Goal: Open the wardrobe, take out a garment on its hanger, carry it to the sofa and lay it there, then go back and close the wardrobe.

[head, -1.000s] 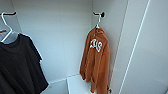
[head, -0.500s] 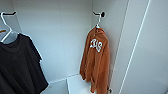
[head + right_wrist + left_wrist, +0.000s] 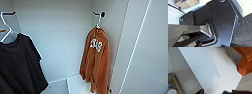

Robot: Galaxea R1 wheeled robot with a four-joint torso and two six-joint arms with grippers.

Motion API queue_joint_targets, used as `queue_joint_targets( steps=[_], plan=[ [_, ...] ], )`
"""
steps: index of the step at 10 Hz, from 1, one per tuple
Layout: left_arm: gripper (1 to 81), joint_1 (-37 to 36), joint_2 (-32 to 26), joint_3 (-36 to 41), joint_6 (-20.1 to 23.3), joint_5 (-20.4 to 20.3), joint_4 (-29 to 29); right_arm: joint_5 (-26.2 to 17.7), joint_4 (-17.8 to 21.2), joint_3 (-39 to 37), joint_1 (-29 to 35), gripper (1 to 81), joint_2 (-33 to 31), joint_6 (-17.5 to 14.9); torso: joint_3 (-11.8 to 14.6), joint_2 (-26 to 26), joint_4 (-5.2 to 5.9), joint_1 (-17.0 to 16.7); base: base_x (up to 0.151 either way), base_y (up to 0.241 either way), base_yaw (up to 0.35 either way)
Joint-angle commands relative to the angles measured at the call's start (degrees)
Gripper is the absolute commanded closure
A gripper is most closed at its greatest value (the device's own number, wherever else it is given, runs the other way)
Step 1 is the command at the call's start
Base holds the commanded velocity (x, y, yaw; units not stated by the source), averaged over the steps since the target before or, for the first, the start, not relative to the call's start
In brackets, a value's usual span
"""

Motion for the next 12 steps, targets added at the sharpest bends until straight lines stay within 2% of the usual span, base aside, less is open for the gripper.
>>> queue_joint_targets(
  steps=[1,4,5,9,10,12],
  plan=[
    [1.0,-11.47,-1.41,2.82,-2.64,3.33,-0.91,-2.60,0.08,-0.07,2.82,1.0,0.04,0.01,0.00,0.00,0.00,0.00,0.000,0.000,0.000],
    [1.0,-18.75,0.61,2.04,-6.51,6.14,-0.82,-2.69,0.17,-0.07,2.91,1.0,0.13,0.01,0.00,0.00,0.00,0.02,0.000,0.000,0.000],
    [1.0,-21.40,1.57,1.76,-8.43,8.42,-1.00,-2.69,0.17,0.19,3.17,1.0,0.30,0.01,-0.02,0.00,0.00,0.02,0.000,0.000,0.000],
    [1.0,-30.88,5.36,1.85,-14.25,10.10,-0.91,-2.69,0.34,0.02,3.52,1.0,0.31,0.10,-0.05,0.02,0.00,0.07,0.000,0.000,0.000],
    [1.0,-33.61,6.24,1.93,-16.60,10.54,-1.09,-2.69,0.34,0.19,3.52,1.0,0.39,0.10,-0.05,0.04,0.00,0.09,0.000,0.000,0.000],
    [1.0,-39.32,7.56,2.63,-25.67,10.02,-1.35,-2.69,0.34,-0.07,3.52,1.0,0.30,0.10,-0.05,0.04,0.00,0.09,0.000,0.000,0.000]
  ],
)
